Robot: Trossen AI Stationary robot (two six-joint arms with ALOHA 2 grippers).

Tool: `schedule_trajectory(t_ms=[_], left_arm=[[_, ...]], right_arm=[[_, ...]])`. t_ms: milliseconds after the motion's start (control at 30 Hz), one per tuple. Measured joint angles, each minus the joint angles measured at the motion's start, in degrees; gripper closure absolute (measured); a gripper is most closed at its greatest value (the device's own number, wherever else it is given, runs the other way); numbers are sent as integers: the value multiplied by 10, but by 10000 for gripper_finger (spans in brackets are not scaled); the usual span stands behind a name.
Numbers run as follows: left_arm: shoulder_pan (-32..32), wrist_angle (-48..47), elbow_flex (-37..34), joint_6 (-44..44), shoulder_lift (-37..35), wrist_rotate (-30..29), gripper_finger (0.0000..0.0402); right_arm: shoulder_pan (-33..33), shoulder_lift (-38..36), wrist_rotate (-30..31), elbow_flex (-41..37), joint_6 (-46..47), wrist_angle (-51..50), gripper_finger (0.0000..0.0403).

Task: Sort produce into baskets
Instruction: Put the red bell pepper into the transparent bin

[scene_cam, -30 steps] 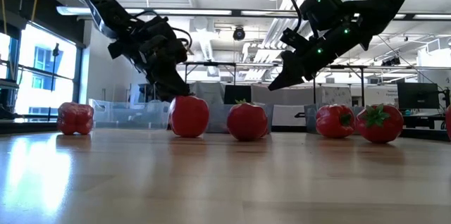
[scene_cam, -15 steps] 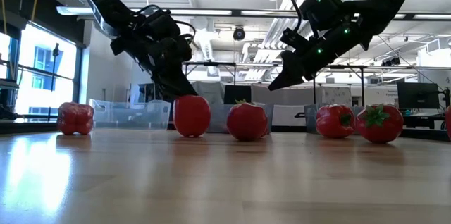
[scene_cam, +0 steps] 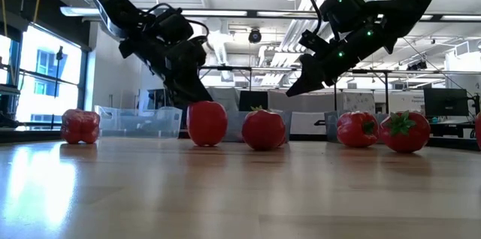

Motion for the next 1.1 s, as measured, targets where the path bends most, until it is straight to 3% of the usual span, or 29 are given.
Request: schedule_trajectory(t_ms=[200,433,567,833,1100], left_arm=[[-13,3,0,-16,0,-34,317],[-15,15,0,5,0,-67,388],[-14,25,0,12,0,-78,393],[15,-77,50,40,-56,-128,400],[112,-206,75,-9,-153,-213,401]], right_arm=[[0,0,0,0,0,0,403],[0,0,0,0,-1,0,403],[0,0,0,0,-1,0,403],[0,0,0,0,-1,0,403],[0,0,0,0,-1,0,403]])
